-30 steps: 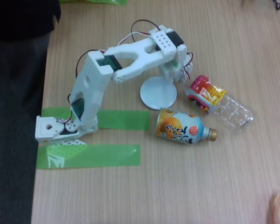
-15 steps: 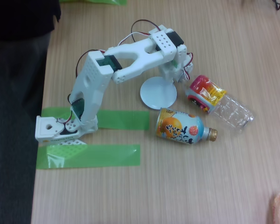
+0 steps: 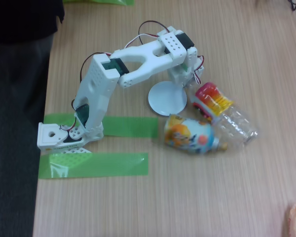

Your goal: Pick up the plastic bottle and stand it up on the white place

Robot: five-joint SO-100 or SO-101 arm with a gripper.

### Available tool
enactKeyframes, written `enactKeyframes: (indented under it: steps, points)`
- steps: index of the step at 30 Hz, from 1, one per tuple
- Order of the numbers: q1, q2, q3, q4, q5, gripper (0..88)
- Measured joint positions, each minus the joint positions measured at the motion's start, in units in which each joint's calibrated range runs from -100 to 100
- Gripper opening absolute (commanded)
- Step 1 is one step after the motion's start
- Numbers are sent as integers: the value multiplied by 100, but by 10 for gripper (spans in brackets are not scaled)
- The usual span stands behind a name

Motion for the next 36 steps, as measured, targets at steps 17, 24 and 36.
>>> enactKeyframes:
  steps: [17, 24, 36]
  points:
    - [0, 0, -542, 8, -5, 109]
    - [0, 0, -1527, 42, -11, 110]
    - [52, -1254, -1753, 331, -63, 110]
